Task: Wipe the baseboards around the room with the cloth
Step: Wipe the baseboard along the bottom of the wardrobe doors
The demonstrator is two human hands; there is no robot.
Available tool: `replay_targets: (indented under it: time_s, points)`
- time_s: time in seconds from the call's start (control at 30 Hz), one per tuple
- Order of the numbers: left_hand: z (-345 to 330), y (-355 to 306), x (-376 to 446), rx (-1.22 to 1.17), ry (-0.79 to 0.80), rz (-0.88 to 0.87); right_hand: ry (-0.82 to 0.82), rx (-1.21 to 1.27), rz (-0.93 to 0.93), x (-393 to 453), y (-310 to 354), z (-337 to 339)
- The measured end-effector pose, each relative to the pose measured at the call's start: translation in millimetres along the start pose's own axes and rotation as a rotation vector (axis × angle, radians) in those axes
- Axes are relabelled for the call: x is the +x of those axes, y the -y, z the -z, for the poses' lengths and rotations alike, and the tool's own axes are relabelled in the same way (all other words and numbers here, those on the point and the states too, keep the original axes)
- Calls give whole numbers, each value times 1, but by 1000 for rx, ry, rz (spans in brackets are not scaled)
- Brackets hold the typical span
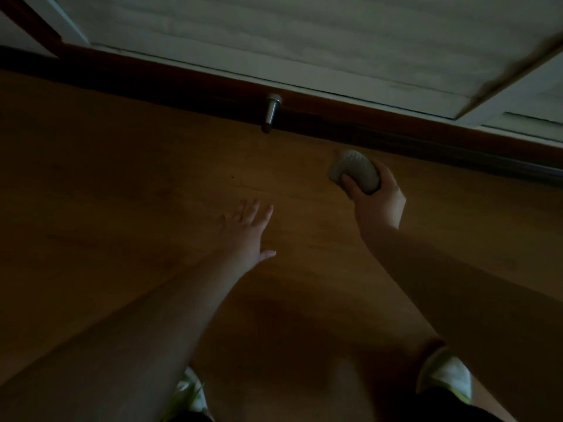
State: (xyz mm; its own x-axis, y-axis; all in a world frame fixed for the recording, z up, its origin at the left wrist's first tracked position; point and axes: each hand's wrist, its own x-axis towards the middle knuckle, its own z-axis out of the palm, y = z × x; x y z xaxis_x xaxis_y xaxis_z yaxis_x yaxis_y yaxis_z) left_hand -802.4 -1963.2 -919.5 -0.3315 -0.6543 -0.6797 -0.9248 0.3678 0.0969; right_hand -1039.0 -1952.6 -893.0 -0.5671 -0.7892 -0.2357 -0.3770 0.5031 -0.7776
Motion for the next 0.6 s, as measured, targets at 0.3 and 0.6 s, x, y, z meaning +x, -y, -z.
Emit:
replay_targets:
  time_s: [0.3, 0.6]
  points:
    - [-37, 2, 94, -72, -54, 42, 48, -65, 93, 74, -25, -104]
    - [-55, 12, 111, -63, -142, -22, 82, -41, 1, 100, -13, -166]
